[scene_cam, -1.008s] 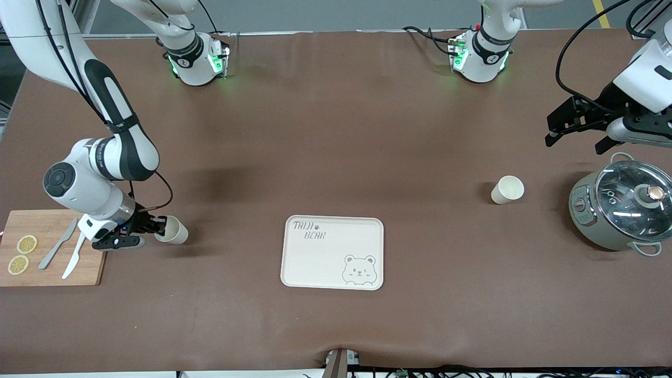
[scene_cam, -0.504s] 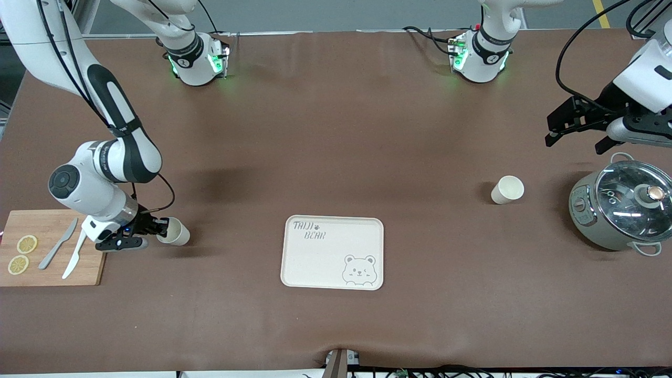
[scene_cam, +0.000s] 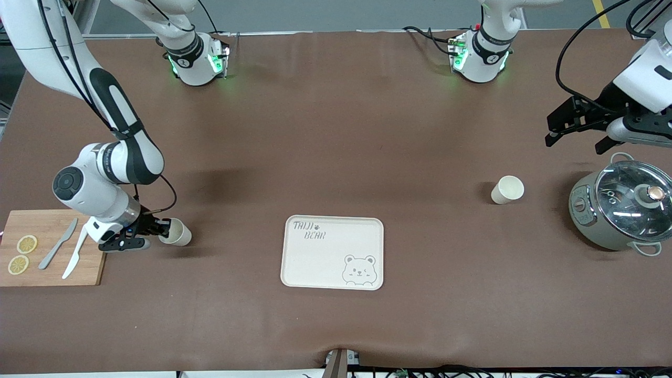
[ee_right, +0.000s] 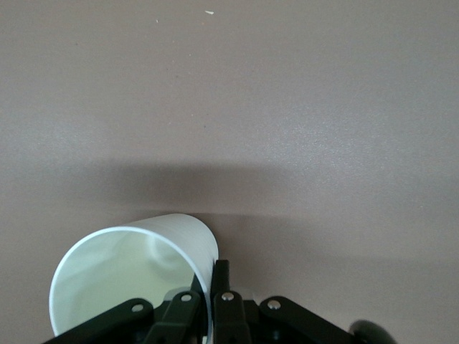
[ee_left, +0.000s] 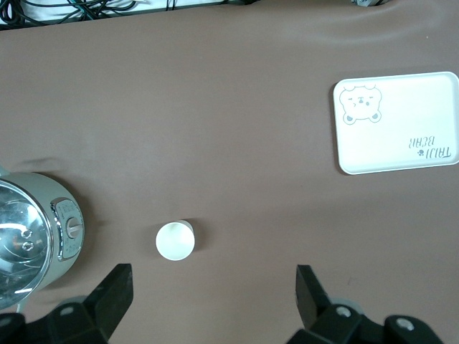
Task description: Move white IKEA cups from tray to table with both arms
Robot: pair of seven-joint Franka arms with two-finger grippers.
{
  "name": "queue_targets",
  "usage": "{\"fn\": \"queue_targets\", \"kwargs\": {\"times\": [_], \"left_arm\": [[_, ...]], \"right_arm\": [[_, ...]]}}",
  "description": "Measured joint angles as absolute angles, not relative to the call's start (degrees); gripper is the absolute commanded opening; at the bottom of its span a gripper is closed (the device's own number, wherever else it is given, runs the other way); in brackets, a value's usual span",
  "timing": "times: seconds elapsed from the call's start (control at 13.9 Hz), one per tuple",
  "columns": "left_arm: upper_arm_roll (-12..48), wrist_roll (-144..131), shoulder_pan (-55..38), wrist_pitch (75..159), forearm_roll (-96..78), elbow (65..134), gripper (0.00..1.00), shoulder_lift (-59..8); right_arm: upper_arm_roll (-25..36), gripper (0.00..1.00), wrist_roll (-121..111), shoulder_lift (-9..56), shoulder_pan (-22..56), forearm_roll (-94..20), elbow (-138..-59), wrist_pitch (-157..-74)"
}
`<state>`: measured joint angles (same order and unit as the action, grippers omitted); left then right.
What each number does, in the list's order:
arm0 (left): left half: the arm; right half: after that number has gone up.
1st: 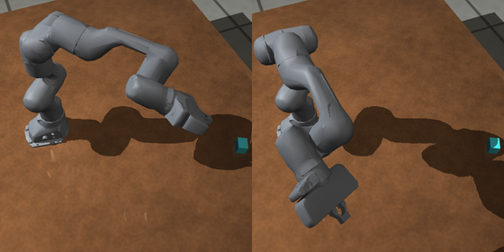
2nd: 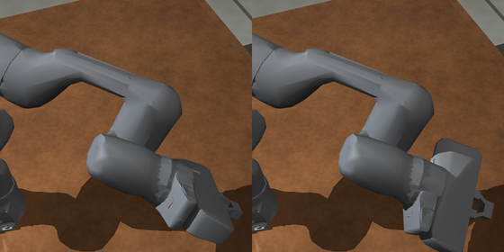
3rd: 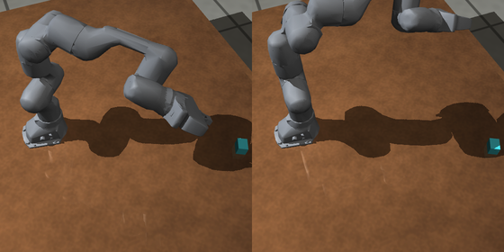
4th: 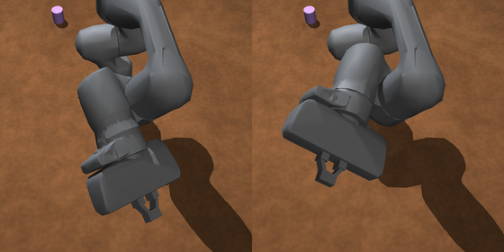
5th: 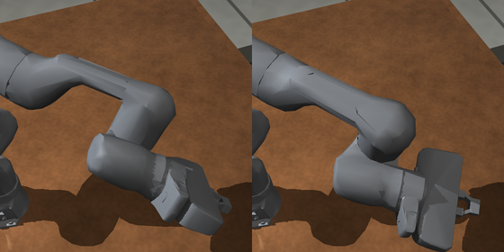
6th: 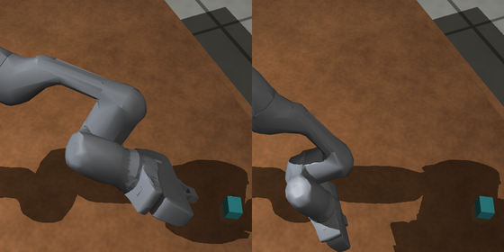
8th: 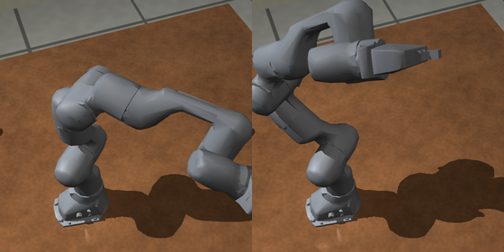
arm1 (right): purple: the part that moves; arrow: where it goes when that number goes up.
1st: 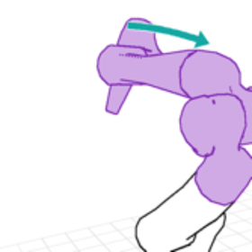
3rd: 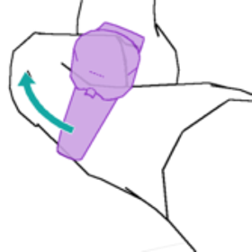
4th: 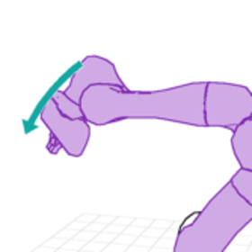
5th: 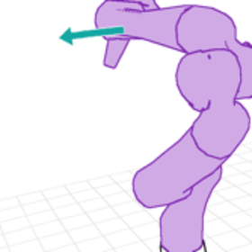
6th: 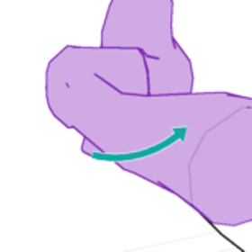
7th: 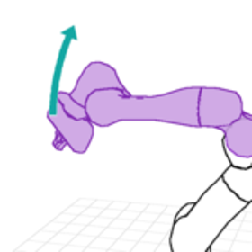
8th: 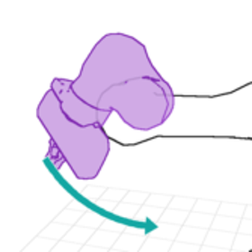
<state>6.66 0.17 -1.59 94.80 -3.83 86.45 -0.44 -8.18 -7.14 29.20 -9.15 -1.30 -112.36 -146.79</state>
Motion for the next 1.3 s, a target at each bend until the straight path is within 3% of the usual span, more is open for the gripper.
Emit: {"fn": "queue_targets", "kwargs": {"times": [0.07,0.14,0.22,0.36,1.08,1.3], "left_arm": [[6.66,0.17,-1.59,94.80,-3.83,86.45,1.00,-0.44],[6.66,0.17,-1.59,94.80,-3.83,86.45,1.00,-0.44],[6.66,0.17,-1.59,94.80,-3.83,86.45,1.00,-0.44],[6.66,0.17,-1.59,94.80,-3.83,86.45,1.00,-0.44],[6.66,0.17,-1.51,94.96,-3.83,86.45,1.00,-0.44],[6.48,1.43,-1.29,95.06,-3.83,86.44,1.00,-0.44]], "right_arm": [[-8.18,0.32,-7.14,29.21,-9.15,-1.30,-112.36,-146.80],[-8.18,0.46,-7.14,29.21,-9.15,-1.30,-112.36,-146.82],[-8.17,0.81,-7.14,29.21,-9.16,-1.30,-112.36,-146.88],[-8.11,1.00,-7.14,29.21,-9.19,-1.30,-112.36,-147.19],[-8.02,1.00,-7.16,29.00,-9.28,-1.29,-111.58,-146.60],[-8.01,1.00,-7.16,26.85,-9.28,-1.28,-105.99,-134.98]]}}
